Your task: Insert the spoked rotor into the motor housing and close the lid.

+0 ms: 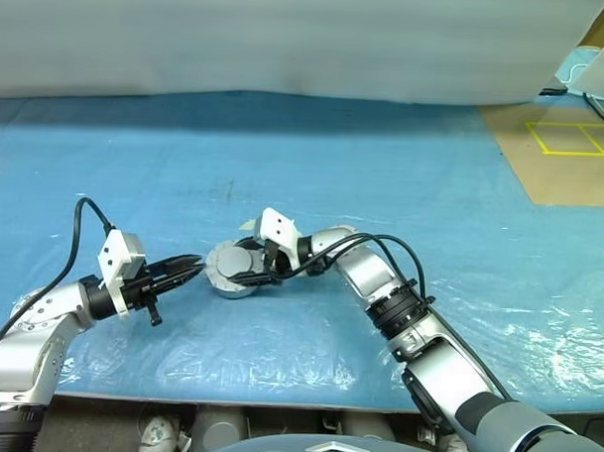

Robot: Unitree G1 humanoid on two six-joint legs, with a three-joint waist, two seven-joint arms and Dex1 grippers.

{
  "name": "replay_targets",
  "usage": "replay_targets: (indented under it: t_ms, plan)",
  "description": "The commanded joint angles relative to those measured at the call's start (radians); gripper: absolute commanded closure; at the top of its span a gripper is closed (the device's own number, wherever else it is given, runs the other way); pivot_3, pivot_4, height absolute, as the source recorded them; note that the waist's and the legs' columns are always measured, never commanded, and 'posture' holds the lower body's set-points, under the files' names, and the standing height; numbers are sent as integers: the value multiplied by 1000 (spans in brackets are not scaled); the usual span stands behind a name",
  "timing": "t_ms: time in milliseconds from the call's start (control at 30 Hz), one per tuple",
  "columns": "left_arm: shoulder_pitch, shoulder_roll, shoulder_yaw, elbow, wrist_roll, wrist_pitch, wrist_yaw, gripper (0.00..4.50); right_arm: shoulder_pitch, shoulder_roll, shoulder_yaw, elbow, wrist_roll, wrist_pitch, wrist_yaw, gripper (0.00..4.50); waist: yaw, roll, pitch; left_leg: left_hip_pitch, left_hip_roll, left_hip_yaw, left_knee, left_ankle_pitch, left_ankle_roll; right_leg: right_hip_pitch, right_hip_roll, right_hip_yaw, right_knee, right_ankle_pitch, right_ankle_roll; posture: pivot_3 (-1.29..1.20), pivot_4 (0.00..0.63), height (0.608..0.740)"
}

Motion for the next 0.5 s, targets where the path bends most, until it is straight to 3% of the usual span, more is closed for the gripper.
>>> replay_targets:
  t_ms: [33,167,300,367,500]
  plan:
    - [-10,0,0,-1,4,-26,-11,3761,13,-1,21,53,-43,-17,-33,1538,0,0,0,0,0,0,0,0,0,0,0,0,0,0,0,0,150,740]
    - [-14,-6,-9,5,9,-35,-11,3761,21,-1,53,125,-104,-50,-85,1538,0,0,0,3,0,0,0,0,0,2,0,0,0,0,-1,0,150,740]
    - [-15,-14,-25,-2,23,-41,6,3761,29,-22,82,156,-139,-73,-96,1538,0,1,0,17,0,0,-2,-3,4,15,0,1,-1,0,0,0,150,740]
    - [-19,-23,-34,2,44,-54,23,3761,18,-38,105,194,-181,-74,-120,1538,0,2,0,21,0,0,-2,-3,4,17,-1,2,-1,-4,7,0,150,740]
    - [-29,-31,-46,-5,49,-46,33,3761,15,-34,86,194,-139,28,-99,1538,1,4,-1,25,0,0,-5,-3,4,19,-1,6,0,-4,7,0,150,740]
